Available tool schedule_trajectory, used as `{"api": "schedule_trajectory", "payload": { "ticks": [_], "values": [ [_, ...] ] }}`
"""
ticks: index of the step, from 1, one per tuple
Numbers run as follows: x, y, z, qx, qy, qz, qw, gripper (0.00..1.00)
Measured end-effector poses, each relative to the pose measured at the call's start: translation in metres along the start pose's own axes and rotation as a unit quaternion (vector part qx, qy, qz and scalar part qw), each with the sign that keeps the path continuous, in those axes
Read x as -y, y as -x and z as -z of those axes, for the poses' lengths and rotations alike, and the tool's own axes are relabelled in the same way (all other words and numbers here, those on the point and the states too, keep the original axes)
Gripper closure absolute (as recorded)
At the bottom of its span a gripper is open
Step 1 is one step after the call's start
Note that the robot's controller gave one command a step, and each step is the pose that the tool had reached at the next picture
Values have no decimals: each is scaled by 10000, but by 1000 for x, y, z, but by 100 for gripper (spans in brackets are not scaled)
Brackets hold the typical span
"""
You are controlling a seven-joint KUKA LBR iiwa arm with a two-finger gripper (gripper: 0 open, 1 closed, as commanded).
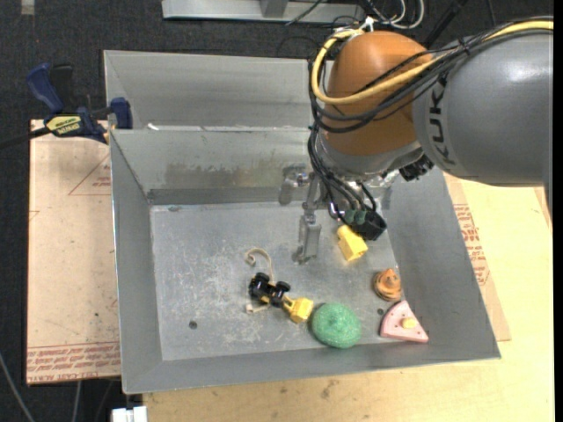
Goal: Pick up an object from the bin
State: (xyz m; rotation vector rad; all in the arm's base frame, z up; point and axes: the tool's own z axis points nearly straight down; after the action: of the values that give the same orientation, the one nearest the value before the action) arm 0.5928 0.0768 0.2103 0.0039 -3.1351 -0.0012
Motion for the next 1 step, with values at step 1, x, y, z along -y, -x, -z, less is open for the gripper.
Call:
{"api": "schedule_trajectory", "payload": {
  "ticks": [1],
  "values": [
    [0, 1, 5, 40, 3, -9, 10000, 0]
  ]
}}
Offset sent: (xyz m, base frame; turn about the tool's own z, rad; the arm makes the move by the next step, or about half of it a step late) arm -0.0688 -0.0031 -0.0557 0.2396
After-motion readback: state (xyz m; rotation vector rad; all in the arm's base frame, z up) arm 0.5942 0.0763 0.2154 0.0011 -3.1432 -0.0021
